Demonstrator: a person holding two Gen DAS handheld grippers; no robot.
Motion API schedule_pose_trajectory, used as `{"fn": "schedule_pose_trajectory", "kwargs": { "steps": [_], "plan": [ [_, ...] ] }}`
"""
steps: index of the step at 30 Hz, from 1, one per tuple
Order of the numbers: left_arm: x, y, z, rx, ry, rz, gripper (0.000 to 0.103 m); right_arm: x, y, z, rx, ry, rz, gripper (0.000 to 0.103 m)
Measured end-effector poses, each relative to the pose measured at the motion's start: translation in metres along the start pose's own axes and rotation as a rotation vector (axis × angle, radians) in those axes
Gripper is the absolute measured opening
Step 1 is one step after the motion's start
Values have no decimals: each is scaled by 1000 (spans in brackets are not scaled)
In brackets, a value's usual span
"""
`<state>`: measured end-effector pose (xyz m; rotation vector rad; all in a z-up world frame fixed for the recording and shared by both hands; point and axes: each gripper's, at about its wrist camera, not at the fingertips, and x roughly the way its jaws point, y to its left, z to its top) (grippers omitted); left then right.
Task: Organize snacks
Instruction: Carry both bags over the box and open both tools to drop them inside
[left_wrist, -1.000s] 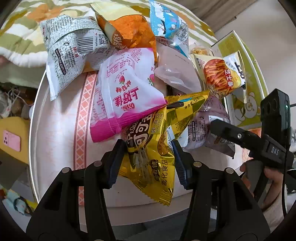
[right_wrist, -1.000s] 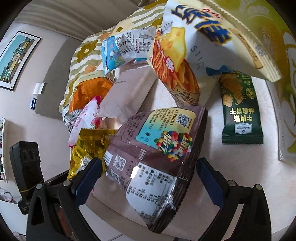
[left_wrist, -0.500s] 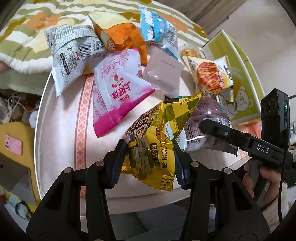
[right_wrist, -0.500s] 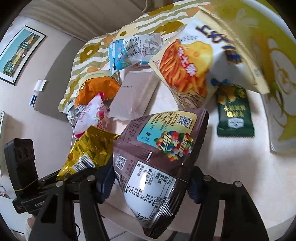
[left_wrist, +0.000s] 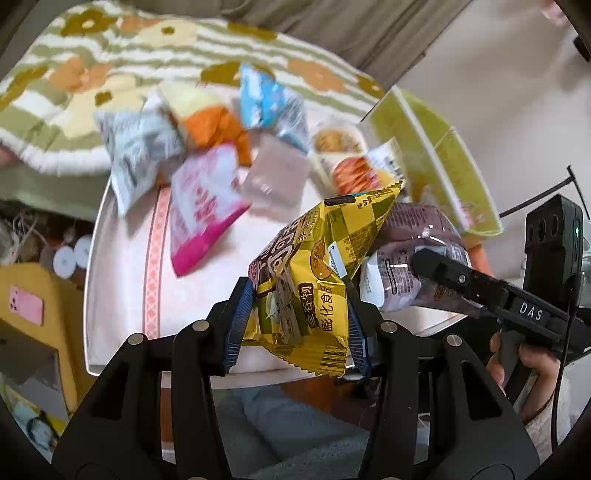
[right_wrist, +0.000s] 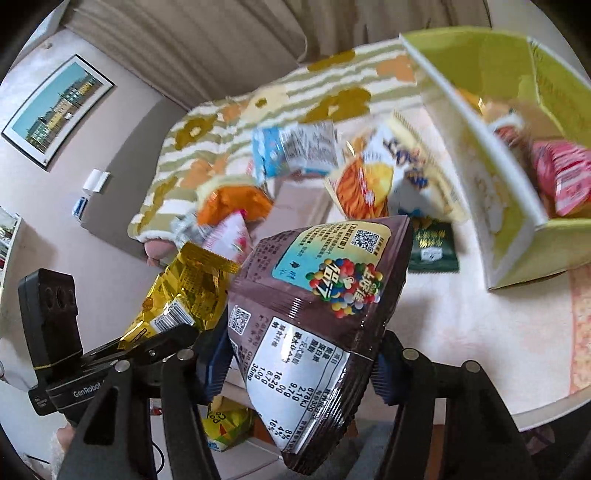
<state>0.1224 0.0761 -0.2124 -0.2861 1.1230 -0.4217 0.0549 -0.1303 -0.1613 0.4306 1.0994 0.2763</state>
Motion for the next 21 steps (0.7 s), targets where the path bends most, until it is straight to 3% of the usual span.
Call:
{"fn": "schedule_pose_trajectory", "kwargs": {
  "steps": [10,15,21],
  "plan": [
    [-31,-70,53,133,-109,-17,44,-78,-14,44,-13,-171,-26,58],
    [-17,-122,90,175,-145,-33,44,-111,-51,79,-16,-235,-43,58],
    [24,-187,130,181,-165,-56,44,-138,-107,125,-49,-247,-79,58]
  ]
}}
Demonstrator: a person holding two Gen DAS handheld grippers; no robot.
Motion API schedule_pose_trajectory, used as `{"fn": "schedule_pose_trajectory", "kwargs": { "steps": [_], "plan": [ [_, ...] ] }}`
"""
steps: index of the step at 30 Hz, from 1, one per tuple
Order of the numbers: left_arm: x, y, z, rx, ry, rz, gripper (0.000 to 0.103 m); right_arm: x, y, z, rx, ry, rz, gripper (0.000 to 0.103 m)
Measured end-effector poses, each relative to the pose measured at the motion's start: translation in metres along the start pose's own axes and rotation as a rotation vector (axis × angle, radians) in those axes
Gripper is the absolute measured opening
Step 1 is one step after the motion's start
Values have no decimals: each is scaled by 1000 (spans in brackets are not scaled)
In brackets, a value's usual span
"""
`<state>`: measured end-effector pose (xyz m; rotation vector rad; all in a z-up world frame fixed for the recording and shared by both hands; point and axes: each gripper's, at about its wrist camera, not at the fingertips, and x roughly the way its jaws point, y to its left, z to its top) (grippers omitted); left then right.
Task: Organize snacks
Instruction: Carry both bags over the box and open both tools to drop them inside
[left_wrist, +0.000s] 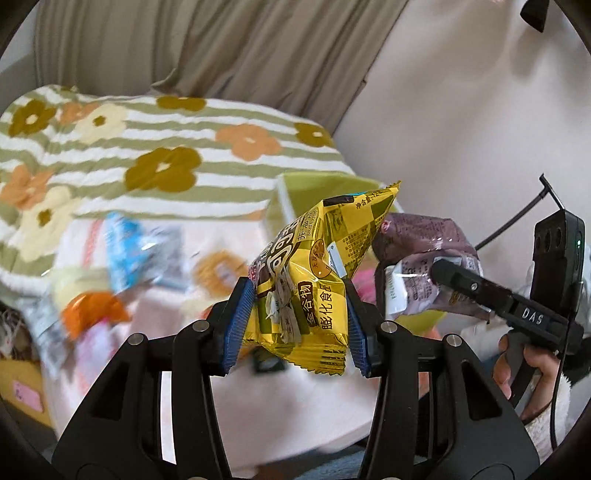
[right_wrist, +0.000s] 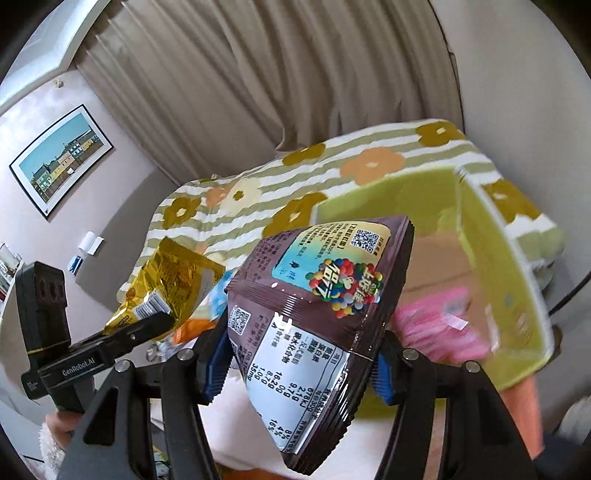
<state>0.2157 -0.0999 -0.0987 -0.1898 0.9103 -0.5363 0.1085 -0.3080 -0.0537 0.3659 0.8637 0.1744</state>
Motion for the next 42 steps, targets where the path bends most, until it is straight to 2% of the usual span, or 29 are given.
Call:
{"fn": "schedule_pose_trajectory", "kwargs": {
  "steps": [7,13,18,19,21,22,23,24,29,34,42],
  "plan": [
    [86,-57,43,-13,43,1,44,8,-66,43,-10,32,-3,58],
    [149,-76,64,-10,112,39,44,23,-107,59,5,73,-11,58],
    [186,-81,71,19,166,82,44,38,-130,61,41,107,-26,58],
    [194,-82,73,33,173,101,47,40,-134,61,50,112,-27,58],
    [202,-82,75,47,188,130,62,46,-139,62,68,125,-31,58],
    [208,-81,76,50,200,155,86,48,-141,62,74,131,-30,58],
    [209,-79,77,49,196,167,99,51,-142,62,79,138,-30,58],
    [208,-78,77,48,179,177,100,52,-144,63,80,141,-31,58],
    [201,-67,74,38,193,189,100,59,-147,58,92,162,-49,58],
    [183,-58,65,64,193,237,100,63,-145,55,96,187,-60,58],
    [157,-45,60,33,167,234,100,69,-130,58,67,212,-34,59]
  ]
}}
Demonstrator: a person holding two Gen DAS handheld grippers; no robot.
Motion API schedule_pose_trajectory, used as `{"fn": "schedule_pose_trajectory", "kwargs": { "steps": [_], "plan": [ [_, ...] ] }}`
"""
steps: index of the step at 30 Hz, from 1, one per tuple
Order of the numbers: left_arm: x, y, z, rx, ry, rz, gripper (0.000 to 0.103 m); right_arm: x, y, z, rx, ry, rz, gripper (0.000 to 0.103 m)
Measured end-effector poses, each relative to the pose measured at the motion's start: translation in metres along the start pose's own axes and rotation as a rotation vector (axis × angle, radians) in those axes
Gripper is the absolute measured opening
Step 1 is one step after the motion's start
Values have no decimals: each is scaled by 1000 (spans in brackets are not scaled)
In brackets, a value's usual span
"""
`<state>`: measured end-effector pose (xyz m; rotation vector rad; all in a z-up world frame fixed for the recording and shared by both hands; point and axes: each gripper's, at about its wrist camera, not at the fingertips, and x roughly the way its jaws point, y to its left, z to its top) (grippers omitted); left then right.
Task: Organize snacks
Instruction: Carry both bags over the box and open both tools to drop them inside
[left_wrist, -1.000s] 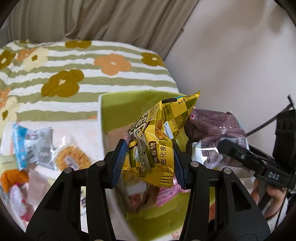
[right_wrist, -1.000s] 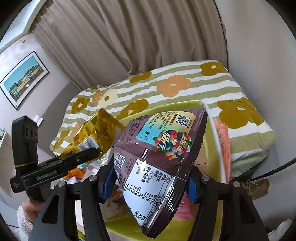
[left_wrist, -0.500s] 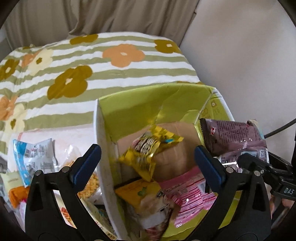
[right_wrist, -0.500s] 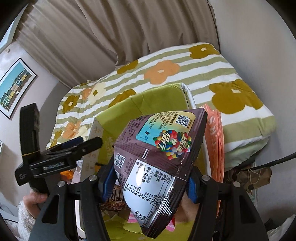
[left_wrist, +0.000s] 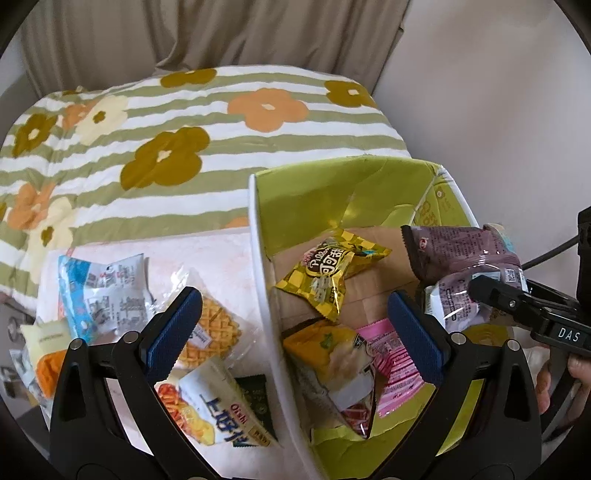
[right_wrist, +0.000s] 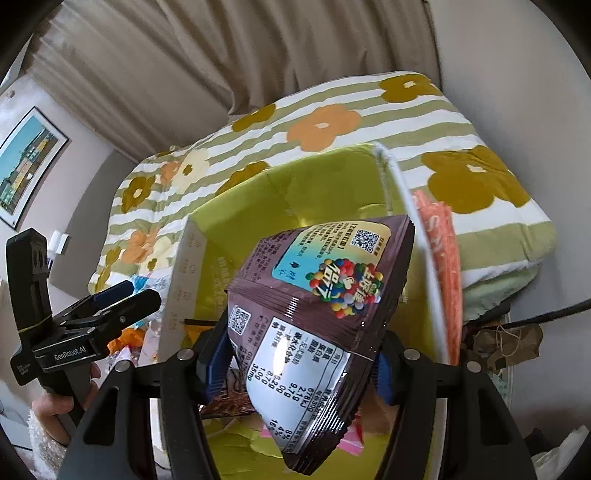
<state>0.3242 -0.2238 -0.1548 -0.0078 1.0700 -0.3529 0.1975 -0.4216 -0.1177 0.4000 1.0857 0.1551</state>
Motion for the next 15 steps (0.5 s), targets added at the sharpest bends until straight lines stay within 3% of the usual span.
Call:
{"fn": "schedule_pose_trajectory", "kwargs": {
  "steps": [4,6,8,12,15],
  "plan": [
    [-12,1,-5,4,-22,12,100,0,6,0,4,-26,-25,65],
    [-17,2,-7,4,-28,18,100,-4,6,0,16,-57,-30,88],
    [-22,4,-10,-1,-32,19,100,-11,9,-3,13,-95,-43,97],
    [-30,6,-21,-16,-36,17,100,-27,14,-15,-43,-155,-71,97],
    [-35,6,-29,-30,-39,16,100,-31,14,-22,-71,-141,-84,97]
  ]
}}
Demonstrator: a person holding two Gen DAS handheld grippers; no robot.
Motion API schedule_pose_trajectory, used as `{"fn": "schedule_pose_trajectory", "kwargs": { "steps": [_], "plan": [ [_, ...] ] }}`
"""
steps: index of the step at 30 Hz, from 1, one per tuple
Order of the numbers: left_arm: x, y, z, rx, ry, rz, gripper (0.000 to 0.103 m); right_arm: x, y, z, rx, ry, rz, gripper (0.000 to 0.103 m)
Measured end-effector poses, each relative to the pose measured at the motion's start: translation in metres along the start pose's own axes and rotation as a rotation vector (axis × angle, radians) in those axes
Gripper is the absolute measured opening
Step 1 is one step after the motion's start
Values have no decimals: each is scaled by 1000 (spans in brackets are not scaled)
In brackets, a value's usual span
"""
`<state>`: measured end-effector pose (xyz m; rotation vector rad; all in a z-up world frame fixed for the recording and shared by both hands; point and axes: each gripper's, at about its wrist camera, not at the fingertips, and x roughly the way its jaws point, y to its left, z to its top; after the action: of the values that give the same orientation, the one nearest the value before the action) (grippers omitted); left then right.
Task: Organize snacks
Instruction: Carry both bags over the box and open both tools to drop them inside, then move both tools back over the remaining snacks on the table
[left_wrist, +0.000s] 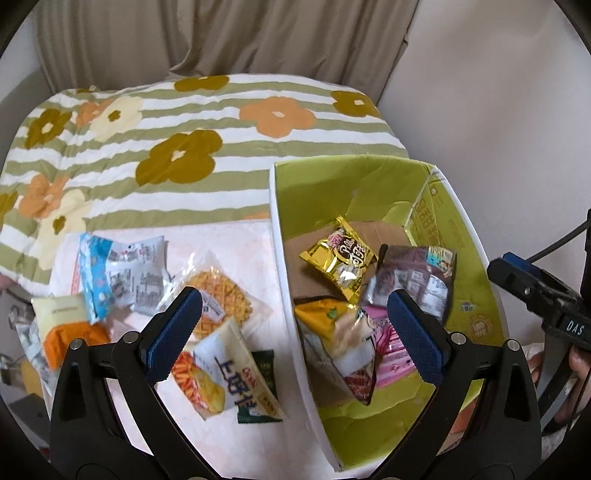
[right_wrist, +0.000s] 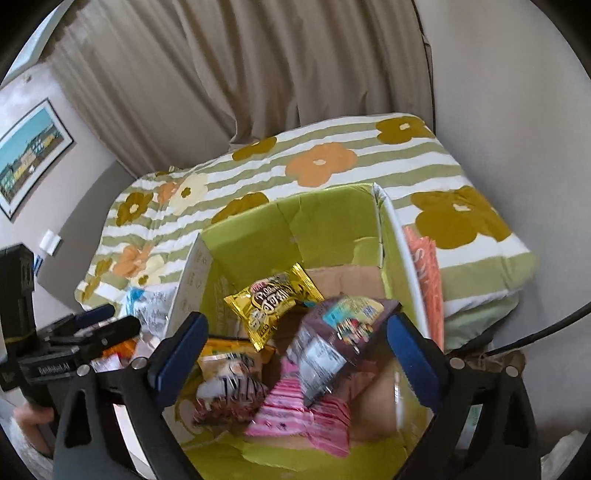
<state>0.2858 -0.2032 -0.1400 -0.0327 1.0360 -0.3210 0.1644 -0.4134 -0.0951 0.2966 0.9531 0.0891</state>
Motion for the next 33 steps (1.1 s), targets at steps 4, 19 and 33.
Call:
{"fn": "schedule_pose_trajectory", "kwargs": {
  "steps": [4,19,33],
  "plan": [
    [-11,1,-11,-22,-19,9,100,-5,1,-3,-18,19,28,97],
    [-80,9,-54,-102,-108,125,100,-29,34,-9,-179,-18,142,97],
    [-132,118,-119,-282,-123,261,100,-20,125,-29,-311,-12,231,97]
  ]
}}
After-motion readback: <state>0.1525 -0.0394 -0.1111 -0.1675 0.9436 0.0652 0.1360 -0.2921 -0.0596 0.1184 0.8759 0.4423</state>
